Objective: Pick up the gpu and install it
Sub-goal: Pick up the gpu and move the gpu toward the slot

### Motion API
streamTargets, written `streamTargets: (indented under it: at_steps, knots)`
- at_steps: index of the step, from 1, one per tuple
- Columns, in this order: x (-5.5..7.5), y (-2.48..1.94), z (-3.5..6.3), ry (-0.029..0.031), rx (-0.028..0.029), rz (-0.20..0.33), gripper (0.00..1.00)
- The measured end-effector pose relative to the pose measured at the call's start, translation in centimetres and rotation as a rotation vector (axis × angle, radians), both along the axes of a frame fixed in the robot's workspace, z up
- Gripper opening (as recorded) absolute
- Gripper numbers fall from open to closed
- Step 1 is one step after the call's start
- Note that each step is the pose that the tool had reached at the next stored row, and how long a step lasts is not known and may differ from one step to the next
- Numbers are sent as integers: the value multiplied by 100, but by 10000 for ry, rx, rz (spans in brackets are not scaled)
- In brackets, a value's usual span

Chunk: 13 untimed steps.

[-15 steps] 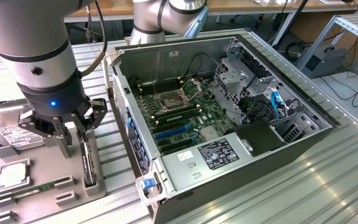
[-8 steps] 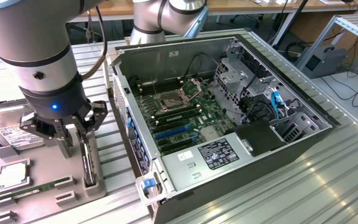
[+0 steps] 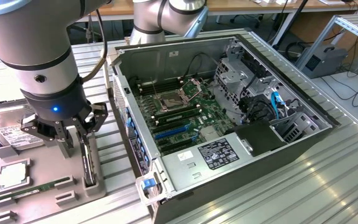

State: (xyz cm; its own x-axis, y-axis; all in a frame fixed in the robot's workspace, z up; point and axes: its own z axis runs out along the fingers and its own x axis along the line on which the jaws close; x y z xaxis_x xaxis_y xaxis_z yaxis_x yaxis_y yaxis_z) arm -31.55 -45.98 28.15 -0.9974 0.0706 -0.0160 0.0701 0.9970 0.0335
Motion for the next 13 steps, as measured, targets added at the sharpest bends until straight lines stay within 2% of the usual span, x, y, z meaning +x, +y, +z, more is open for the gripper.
streamTargets:
  at_steps: [4, 8, 13]
  knots:
    - [1, -8, -15, 3, -2, 1, 36]
    - [23, -25, -21, 58, -2, 0, 36]
    - [27, -26, -21, 63, -1, -1, 36]
